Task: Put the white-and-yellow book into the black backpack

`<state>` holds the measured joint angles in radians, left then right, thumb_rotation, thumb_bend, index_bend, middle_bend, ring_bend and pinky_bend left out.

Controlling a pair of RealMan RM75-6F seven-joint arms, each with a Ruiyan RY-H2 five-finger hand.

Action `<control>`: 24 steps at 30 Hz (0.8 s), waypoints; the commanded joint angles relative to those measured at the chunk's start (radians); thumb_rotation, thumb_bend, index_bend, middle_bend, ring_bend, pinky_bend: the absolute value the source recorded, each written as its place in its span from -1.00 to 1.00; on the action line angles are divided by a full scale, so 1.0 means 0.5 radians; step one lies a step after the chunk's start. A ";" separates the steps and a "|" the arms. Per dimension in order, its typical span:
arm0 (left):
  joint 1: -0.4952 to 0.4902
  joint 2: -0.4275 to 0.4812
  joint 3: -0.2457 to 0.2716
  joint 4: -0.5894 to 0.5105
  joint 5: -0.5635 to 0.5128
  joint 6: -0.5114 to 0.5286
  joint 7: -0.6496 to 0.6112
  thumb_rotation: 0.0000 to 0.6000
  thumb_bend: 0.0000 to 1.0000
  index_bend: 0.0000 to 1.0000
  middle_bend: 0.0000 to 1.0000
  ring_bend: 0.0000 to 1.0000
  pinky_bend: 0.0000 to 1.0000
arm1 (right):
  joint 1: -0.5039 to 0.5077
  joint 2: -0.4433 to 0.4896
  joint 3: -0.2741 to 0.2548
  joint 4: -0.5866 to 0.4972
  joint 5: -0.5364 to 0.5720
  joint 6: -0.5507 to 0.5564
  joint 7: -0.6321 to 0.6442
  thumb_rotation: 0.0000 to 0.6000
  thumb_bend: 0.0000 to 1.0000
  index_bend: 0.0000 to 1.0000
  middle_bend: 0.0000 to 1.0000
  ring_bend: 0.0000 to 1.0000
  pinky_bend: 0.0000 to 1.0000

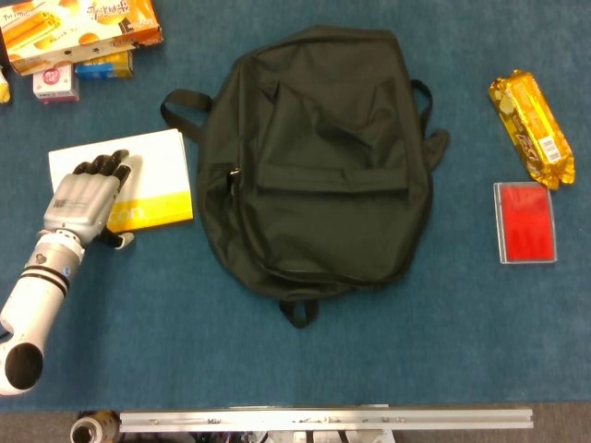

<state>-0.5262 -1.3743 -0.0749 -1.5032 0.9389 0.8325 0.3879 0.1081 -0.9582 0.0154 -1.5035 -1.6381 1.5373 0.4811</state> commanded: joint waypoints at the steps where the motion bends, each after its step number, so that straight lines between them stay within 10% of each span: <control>1: -0.016 -0.008 0.010 0.017 -0.012 -0.010 -0.014 1.00 -0.62 -1.00 -0.90 -0.88 -0.78 | -0.006 0.005 0.001 -0.001 0.000 0.010 0.006 1.00 -0.67 -0.40 -0.44 -0.61 -0.42; 24: -0.040 -0.071 0.009 0.102 -0.041 0.050 -0.166 1.00 -0.45 -0.85 -0.76 -0.82 -0.77 | -0.029 0.004 -0.005 0.022 0.005 0.028 0.022 1.00 -0.67 -0.40 -0.44 -0.61 -0.42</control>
<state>-0.5489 -1.4069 -0.0675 -1.4566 0.9131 0.8534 0.3152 0.0934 -0.9561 0.0129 -1.4922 -1.6356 1.5515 0.4921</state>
